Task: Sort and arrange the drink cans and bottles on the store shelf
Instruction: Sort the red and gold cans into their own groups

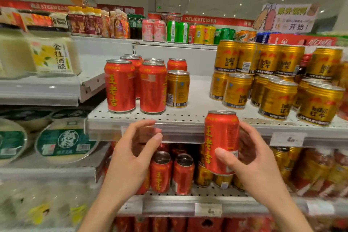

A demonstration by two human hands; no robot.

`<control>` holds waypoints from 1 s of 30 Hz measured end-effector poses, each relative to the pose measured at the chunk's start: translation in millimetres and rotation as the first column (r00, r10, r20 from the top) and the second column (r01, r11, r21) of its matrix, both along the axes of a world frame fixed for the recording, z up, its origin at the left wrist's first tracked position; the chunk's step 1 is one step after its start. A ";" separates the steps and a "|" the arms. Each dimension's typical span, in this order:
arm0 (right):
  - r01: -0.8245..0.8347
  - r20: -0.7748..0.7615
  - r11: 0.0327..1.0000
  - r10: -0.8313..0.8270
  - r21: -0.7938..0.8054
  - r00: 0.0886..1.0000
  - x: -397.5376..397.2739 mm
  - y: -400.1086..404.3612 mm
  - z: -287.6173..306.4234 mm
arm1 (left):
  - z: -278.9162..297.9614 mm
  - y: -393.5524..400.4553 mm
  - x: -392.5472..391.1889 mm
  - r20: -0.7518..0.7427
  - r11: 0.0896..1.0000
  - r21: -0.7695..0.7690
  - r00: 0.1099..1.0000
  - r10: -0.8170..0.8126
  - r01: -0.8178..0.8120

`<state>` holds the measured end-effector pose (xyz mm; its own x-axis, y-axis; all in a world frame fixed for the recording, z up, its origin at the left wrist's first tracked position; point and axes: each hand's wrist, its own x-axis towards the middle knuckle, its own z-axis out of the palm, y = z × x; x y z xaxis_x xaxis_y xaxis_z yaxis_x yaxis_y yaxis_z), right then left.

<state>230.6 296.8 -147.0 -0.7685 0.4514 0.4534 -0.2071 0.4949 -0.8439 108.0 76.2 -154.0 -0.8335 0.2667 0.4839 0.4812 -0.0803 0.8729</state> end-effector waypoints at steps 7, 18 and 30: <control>-0.106 0.036 0.983 0.102 0.153 0.994 -23.4 -37.6 26.4 | 30.9 -14.3 -17.8 -0.066 0.981 -0.142 0.988 -0.140 0.130; -0.320 0.119 0.902 0.298 0.290 0.947 -43.8 -43.2 56.0 | 71.5 -12.1 -26.3 -0.219 0.952 -0.276 0.956 -0.196 0.132; -0.135 0.095 0.884 0.104 0.448 0.990 -148.5 -2.2 79.6 | 78.9 -11.0 -32.9 -0.214 0.988 -0.149 0.975 -0.066 0.034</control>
<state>82.1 294.6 -67.4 -0.8390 0.1126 0.5324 -0.2405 0.8009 -0.5484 75.1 65.2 -75.1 -0.6960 0.3852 0.6059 0.6596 0.0096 0.7516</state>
